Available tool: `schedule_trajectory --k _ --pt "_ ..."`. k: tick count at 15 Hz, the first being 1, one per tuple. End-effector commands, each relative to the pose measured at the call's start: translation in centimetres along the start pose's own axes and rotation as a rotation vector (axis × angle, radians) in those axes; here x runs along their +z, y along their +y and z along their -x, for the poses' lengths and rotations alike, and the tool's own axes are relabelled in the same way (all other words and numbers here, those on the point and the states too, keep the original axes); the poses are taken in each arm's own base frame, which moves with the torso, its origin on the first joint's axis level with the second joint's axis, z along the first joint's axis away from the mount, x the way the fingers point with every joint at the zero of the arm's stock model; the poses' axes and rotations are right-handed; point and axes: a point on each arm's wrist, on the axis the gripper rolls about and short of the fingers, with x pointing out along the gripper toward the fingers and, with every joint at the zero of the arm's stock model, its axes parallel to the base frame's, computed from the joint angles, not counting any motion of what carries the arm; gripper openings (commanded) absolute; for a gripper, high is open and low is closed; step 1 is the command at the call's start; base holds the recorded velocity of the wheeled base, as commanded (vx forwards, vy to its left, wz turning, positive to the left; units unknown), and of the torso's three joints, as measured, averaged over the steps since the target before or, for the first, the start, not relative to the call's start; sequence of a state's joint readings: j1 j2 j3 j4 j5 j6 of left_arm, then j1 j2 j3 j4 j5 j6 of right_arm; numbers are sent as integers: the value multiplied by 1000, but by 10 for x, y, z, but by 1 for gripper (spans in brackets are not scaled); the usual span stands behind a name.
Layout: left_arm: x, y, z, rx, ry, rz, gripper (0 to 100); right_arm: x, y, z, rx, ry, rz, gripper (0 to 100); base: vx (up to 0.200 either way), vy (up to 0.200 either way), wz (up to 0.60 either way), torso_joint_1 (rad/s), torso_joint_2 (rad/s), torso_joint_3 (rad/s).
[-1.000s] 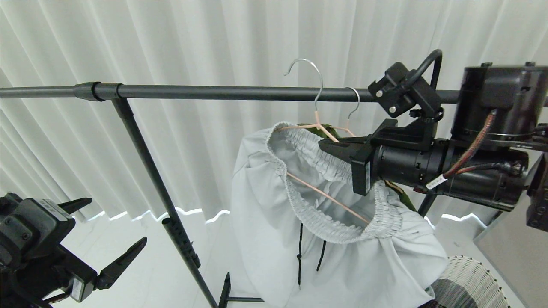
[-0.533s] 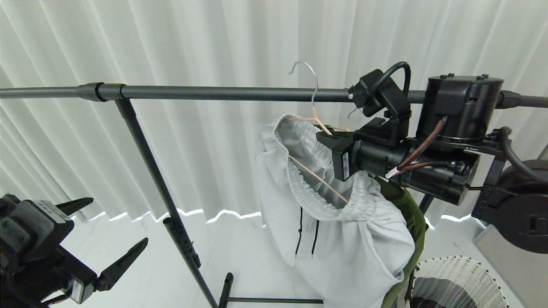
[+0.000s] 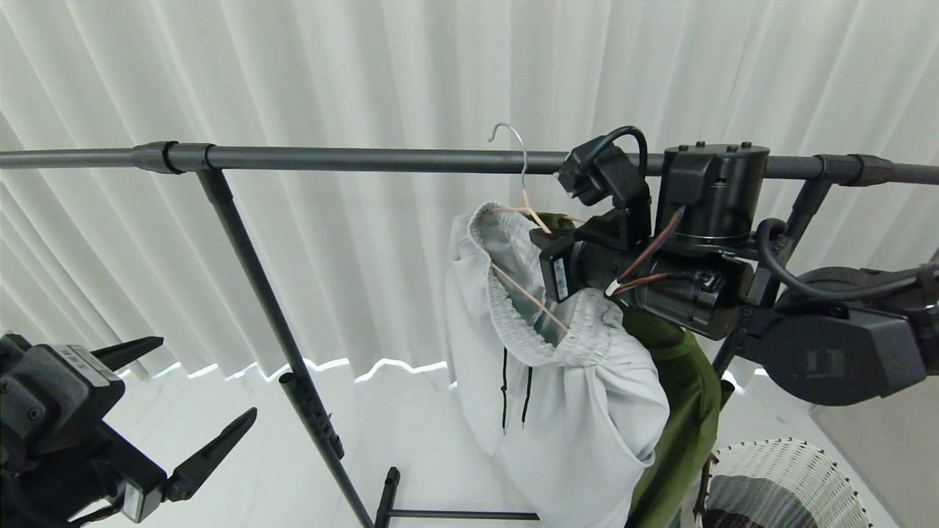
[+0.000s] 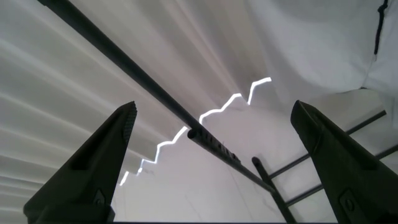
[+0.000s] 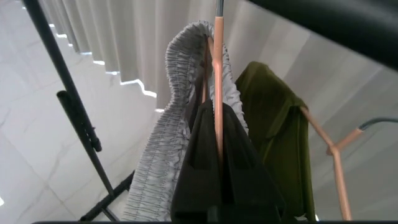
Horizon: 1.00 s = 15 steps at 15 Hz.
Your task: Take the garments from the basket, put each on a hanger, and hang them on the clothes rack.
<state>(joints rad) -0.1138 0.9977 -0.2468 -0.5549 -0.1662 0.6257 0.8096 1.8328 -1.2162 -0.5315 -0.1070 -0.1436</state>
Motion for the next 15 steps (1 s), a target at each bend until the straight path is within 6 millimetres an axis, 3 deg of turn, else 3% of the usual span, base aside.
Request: schedule_trajectory --k 1,7,15 --pt "1 0 1 2 -7 -2 100 -6 1 -5 -3 20 3 0 0 0 0 0 0 0" --pt "1 0 1 3 -8 -1 100 -7 3 -17 -34 35 5 0 0 0 0 0 0 0" --pt "1 0 2 2 -7 0 100 -5 5 -18 -48 43 5 0 0 0 0 0 0 0"
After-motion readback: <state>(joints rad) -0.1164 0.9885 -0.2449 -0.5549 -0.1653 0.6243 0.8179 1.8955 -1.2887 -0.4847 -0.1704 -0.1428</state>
